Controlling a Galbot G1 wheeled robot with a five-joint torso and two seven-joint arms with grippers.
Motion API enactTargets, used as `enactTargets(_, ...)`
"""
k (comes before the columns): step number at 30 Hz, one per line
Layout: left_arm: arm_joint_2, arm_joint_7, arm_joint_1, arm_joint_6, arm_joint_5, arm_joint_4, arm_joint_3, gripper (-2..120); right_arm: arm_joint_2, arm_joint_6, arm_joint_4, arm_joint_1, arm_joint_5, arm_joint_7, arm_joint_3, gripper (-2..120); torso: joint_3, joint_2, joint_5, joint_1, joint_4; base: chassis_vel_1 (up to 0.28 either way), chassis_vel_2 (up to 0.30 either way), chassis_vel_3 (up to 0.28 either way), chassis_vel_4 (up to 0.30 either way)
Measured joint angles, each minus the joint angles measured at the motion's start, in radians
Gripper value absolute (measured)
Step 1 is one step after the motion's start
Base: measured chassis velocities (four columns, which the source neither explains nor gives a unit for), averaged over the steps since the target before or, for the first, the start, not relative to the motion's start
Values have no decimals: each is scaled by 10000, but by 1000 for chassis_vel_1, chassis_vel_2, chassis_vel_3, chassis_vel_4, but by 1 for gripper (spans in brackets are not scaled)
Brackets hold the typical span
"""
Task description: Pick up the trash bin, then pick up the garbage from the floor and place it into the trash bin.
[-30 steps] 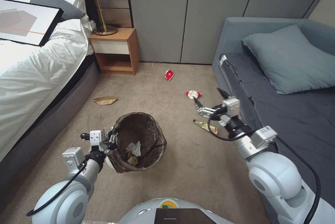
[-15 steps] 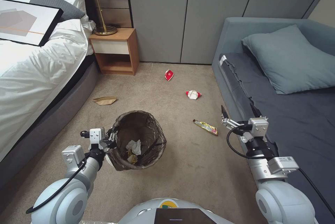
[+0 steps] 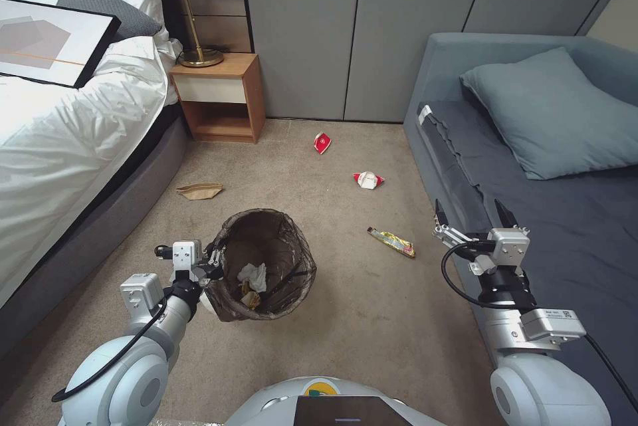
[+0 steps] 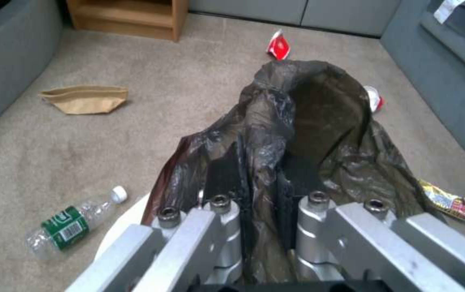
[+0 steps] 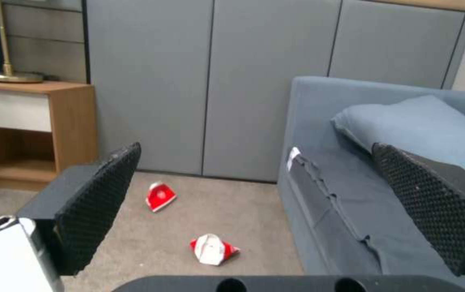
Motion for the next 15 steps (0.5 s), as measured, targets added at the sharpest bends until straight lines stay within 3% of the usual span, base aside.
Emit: enactTargets(15, 7, 8, -96, -17, 8, 0, 8, 8, 50, 96, -34, -61, -97, -12, 0, 100, 0, 0, 0, 1, -1, -20, -14, -15, -19)
